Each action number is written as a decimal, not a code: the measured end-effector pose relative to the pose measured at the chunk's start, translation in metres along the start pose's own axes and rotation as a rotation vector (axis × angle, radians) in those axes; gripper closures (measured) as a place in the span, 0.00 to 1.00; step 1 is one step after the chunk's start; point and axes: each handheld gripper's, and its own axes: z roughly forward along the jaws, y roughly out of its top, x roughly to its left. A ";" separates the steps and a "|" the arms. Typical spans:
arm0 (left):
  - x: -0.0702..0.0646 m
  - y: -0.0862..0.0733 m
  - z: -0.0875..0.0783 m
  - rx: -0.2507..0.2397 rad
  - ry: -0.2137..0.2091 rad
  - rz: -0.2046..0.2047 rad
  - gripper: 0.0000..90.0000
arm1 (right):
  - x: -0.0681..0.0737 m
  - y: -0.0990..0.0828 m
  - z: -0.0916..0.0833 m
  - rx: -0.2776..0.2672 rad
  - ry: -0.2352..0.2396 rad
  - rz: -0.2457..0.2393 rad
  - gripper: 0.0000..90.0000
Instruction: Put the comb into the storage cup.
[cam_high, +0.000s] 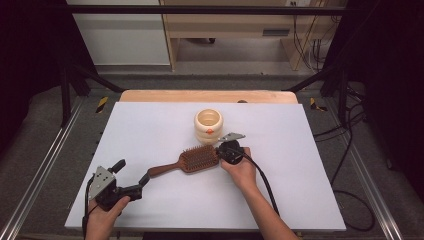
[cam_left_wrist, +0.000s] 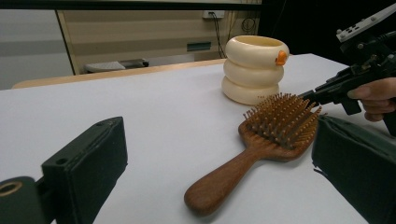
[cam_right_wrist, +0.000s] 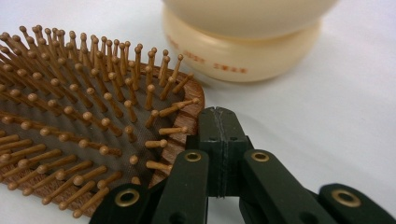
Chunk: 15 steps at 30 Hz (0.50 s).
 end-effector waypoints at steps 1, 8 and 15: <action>0.000 0.000 0.000 0.000 0.000 0.000 0.04 | 0.002 0.001 0.001 -0.004 0.003 -0.001 1.00; 0.000 0.000 0.000 -0.002 -0.002 -0.001 0.04 | 0.018 0.007 0.009 -0.003 0.030 -0.024 1.00; 0.000 0.000 -0.001 -0.004 -0.005 0.002 0.04 | 0.037 0.015 0.018 -0.004 0.064 -0.050 1.00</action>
